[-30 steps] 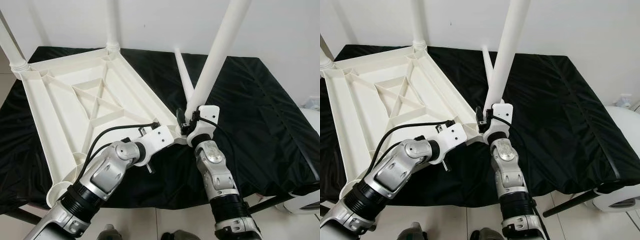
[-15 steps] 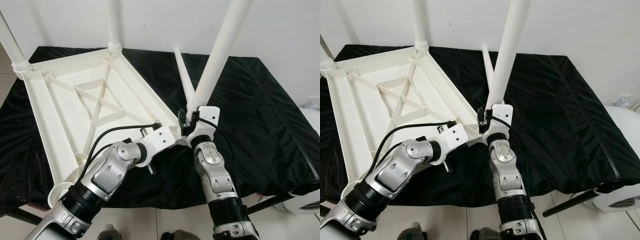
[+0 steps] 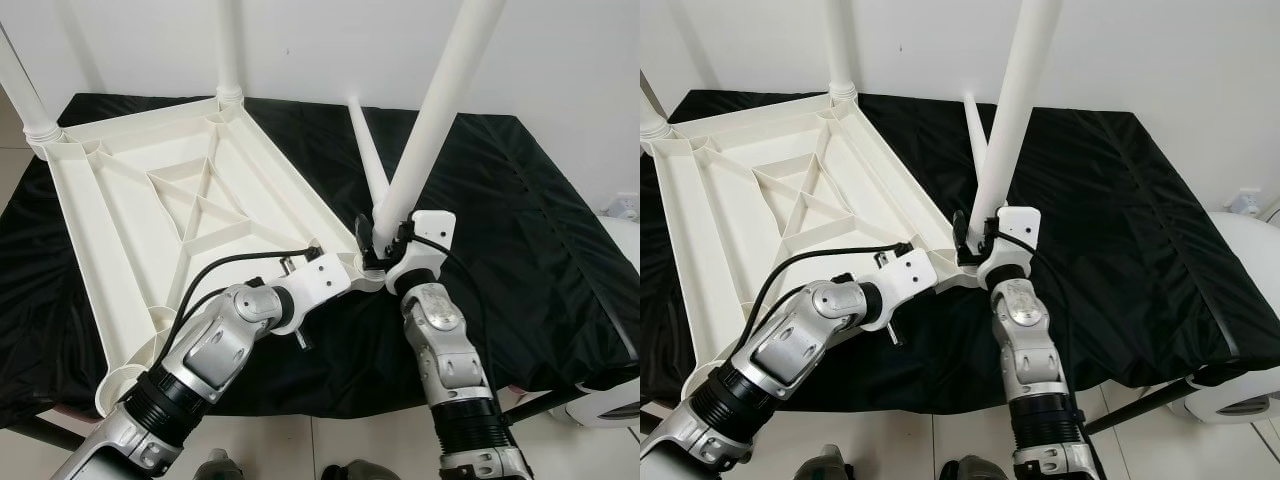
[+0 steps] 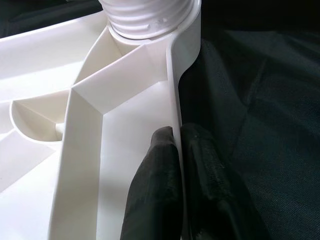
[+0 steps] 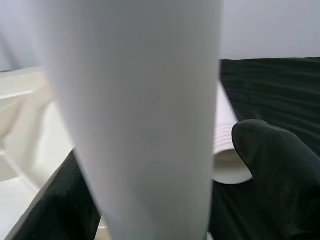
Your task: Building children table
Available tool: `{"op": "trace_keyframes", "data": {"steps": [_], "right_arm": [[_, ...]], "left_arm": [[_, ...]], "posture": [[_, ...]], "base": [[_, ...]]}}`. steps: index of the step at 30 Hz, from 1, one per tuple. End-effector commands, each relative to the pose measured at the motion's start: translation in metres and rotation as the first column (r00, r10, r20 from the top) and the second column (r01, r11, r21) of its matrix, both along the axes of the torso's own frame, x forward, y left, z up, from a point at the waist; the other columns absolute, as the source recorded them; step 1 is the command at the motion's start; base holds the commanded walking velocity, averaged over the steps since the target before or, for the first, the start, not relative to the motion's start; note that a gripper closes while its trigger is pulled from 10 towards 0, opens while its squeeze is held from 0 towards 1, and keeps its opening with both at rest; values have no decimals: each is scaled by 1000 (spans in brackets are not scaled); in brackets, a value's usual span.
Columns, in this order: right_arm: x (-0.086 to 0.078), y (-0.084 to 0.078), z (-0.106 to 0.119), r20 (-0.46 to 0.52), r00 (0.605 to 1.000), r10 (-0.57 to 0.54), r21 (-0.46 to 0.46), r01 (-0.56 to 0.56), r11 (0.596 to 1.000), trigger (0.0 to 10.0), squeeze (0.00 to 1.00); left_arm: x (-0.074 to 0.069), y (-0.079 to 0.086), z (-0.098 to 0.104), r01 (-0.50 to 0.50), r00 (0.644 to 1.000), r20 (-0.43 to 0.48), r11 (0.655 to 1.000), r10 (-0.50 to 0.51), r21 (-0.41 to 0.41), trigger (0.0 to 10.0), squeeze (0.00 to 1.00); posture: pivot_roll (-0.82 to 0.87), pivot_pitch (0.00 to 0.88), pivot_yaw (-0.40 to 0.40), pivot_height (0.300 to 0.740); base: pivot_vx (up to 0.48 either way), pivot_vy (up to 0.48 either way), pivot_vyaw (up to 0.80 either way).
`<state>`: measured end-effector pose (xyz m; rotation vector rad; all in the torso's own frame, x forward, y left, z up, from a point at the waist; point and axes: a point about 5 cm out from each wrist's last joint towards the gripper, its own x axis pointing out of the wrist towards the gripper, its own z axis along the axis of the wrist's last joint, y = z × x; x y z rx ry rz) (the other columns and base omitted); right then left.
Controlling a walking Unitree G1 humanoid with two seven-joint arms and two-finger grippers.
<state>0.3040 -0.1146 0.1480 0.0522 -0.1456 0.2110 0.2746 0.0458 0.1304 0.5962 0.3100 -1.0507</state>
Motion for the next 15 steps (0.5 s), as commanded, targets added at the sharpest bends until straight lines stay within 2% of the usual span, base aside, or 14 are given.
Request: {"op": "trace_keyframes", "data": {"steps": [1,2,5,7,10,15], "right_arm": [[-3,-3,-6,-4,997,75,-11,-75,997,10000,0],[-4,-8,-10,-9,987,160,-34,-160,986,10000,0],[-4,-9,-12,-14,979,201,-33,-202,979,10000,0],[-5,-11,-12,-4,954,299,-55,-299,953,10000,0],[-6,-12,-11,2,938,348,-69,-347,935,10000,0],[5,-19,-9,0,902,432,-107,-430,897,10000,0]], "left_arm": [[-4,-7,4,32,999,29,999,-32,-7,10000,0],[-4,-7,5,32,999,28,999,-31,-6,10000,0],[-4,-7,5,31,999,28,999,-31,-6,10000,0],[-3,-6,5,31,999,27,1000,-30,-6,10000,0],[-3,-6,5,30,999,27,1000,-30,-6,10000,0],[-2,-5,7,30,999,30,1000,-30,-5,10000,0]], "posture": [[29,0,-87,740],[29,0,-82,740],[29,0,-82,740],[27,0,-74,740],[27,0,-74,740],[30,0,-65,740]], "base": [[0,0,0],[0,0,0],[0,0,0],[0,0,0],[0,0,0],[0,0,0]]}}
